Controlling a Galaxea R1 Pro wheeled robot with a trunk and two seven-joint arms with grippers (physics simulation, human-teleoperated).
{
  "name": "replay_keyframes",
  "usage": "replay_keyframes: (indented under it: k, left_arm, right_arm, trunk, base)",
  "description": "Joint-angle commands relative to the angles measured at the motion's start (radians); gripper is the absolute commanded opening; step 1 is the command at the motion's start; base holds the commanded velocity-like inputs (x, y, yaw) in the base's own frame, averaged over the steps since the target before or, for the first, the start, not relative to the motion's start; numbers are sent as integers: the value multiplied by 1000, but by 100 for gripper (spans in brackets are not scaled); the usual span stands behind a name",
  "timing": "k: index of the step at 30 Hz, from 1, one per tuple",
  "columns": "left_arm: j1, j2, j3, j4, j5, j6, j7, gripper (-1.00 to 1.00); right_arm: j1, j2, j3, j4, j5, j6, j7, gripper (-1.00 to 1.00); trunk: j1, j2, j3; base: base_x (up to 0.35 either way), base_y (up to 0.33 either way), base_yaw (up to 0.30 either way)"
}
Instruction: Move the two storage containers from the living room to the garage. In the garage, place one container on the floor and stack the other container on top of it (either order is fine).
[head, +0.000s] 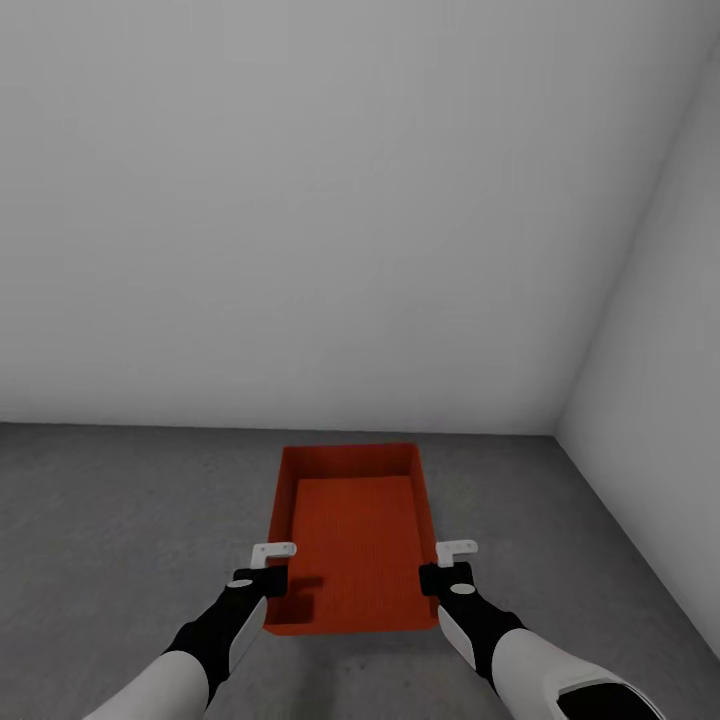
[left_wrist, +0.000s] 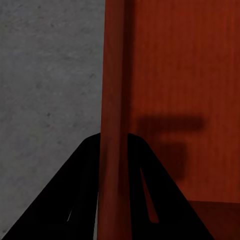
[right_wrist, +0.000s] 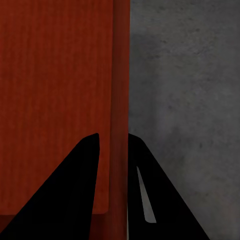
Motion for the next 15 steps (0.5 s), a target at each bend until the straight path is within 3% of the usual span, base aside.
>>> replay_keyframes:
  k: [1,15]
  left_arm:
    - [0,1,57,-1,33,7,15,-100]
    - [0,1,57,-1,33,7,15,-100]
  right_arm:
    - [-1,0,-62,-3,14,-16,-25,-100]
    - [-1,-3,-63,-5,14,-7,-22,-100]
  trunk:
    - [4,-8,-4]
    - [57,-106,-63]
  base:
    - [0,0,0]
    - [0,0,0]
